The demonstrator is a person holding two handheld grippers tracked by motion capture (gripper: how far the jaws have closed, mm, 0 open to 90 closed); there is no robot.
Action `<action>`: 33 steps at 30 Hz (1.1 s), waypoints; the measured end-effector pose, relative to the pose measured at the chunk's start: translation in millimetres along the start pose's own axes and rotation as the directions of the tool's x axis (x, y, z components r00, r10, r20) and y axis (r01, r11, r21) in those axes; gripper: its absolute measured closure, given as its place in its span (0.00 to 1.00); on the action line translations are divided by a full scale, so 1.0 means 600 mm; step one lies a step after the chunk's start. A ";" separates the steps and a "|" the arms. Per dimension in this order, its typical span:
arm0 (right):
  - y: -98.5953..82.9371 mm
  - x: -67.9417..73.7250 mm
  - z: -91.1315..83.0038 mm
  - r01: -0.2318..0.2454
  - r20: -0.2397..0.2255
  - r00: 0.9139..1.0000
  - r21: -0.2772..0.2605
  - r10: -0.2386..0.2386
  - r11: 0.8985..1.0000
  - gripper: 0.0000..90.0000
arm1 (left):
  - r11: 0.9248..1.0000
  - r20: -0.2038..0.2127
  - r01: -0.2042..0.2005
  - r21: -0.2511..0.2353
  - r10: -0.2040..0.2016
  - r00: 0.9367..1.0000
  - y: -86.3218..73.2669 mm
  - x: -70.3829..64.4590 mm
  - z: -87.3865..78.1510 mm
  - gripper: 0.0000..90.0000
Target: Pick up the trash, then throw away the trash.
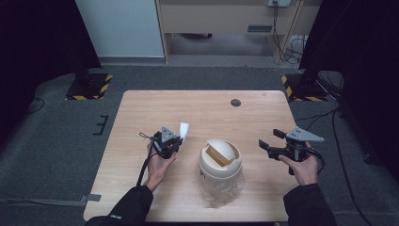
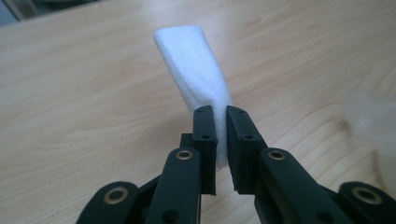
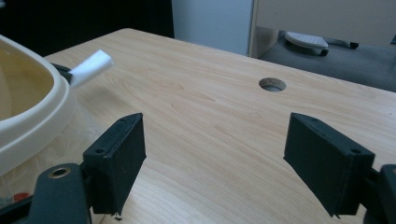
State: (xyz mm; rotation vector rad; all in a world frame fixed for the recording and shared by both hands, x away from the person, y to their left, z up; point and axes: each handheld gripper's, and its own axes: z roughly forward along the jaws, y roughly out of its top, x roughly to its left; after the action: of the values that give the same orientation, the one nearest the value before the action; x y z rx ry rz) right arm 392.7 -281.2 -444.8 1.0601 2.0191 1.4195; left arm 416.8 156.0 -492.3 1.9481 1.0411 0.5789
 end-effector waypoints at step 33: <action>0.112 0.025 -0.018 -0.027 -0.102 0.995 -0.225 0.004 0.974 0.27 | 0.895 0.065 -0.083 -0.437 0.123 0.990 0.112 -0.059 -0.168 0.91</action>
State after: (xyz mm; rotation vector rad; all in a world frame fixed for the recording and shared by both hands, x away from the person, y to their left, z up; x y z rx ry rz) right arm 398.4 -263.8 -377.4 0.9241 1.8649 1.6956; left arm 357.0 151.5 -381.7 1.6202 0.6817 0.7076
